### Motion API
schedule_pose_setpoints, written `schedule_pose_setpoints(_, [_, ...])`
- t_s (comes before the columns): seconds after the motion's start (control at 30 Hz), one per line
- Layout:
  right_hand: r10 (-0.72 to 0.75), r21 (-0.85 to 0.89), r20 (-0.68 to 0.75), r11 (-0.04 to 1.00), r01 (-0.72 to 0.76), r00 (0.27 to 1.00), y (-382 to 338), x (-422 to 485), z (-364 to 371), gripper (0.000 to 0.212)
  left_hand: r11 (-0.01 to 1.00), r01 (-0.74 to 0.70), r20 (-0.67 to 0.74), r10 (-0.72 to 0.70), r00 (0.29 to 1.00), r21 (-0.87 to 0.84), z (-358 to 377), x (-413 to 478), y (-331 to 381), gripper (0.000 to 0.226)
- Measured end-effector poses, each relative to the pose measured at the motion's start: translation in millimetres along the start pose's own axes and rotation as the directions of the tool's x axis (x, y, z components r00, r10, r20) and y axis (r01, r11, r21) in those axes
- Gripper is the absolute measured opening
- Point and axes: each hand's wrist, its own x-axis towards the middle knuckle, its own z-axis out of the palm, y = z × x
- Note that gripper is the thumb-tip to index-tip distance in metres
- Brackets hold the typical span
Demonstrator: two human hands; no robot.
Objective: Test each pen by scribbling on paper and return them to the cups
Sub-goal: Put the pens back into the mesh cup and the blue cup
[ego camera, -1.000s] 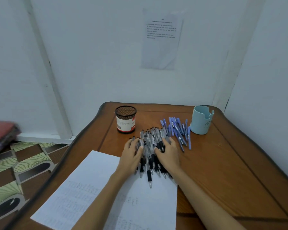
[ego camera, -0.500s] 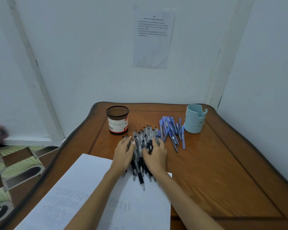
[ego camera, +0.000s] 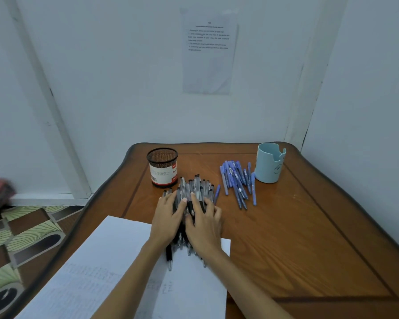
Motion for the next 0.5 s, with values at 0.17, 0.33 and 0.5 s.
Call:
schedule_pose_setpoints(0.17, [-0.071,0.017,0.028,0.997,0.070,0.997,14.1,6.4,-6.9,0.065,0.997,0.038,-0.015,-0.037,0.999,0.072,3.4,-2.6,-9.1,0.059])
schedule_pose_setpoints(0.33, [-0.154,0.097,-0.094,0.982,0.163,0.984,30.7,11.6,-28.1,0.048,0.991,0.034,-0.035,-0.030,0.999,0.128,6.2,-2.6,-9.2,0.057])
schedule_pose_setpoints(0.5, [-0.186,0.091,-0.122,0.976,0.198,0.975,48.2,31.9,-42.0,0.038,0.992,0.039,-0.048,-0.034,0.998,0.120,3.9,-5.3,-6.8,0.055])
